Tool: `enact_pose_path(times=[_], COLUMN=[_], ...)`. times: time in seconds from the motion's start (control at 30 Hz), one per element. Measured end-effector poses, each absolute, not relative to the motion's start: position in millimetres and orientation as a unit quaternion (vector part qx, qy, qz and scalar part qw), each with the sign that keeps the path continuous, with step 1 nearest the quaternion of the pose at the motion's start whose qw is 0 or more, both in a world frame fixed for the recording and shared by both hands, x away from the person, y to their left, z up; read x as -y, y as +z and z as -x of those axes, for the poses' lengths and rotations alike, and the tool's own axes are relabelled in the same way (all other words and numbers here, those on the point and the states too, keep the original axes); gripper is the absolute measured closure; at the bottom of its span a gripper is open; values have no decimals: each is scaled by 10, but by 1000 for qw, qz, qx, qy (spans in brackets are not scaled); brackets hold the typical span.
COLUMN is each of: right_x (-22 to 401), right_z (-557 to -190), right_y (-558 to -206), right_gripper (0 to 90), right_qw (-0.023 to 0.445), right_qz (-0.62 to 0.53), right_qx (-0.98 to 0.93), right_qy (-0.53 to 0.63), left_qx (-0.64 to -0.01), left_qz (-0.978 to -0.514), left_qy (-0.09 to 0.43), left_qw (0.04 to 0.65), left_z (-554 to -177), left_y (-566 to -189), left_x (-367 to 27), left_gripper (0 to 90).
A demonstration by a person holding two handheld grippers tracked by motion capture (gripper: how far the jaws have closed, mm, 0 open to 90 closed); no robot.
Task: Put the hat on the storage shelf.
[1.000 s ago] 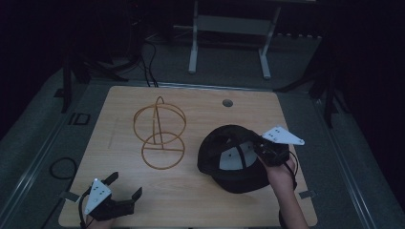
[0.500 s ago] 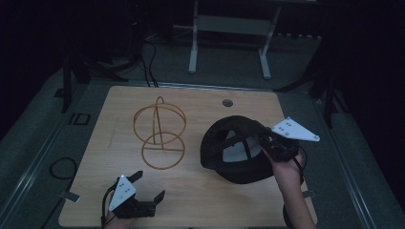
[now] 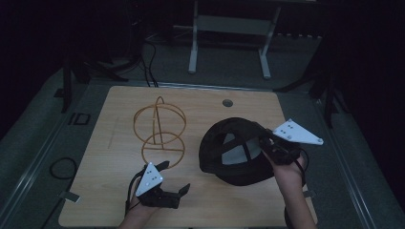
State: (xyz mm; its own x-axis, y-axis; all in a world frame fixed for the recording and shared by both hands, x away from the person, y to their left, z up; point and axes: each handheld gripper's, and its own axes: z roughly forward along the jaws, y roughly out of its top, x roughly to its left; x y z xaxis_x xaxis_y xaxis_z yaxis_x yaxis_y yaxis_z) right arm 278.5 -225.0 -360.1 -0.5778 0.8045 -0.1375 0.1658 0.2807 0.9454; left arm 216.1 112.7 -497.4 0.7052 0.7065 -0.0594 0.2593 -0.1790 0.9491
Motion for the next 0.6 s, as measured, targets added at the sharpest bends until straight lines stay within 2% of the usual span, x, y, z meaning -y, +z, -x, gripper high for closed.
enact_pose_path(times=[0.47,0.6], right_x=[2225,2218], right_z=[-2755,-2726], right_y=[-3595,-3598], right_gripper=[885,885], right_qw=[318,316], right_qz=[-324,-318], right_qx=[-733,-735], right_qy=[506,508], left_qx=[-295,-292], left_qz=[-749,-743], left_qy=[203,207], left_qw=[557,566], left_z=[-2431,-2523], left_y=[-4747,-4673], left_x=[-670,-587], left_gripper=[49,111])
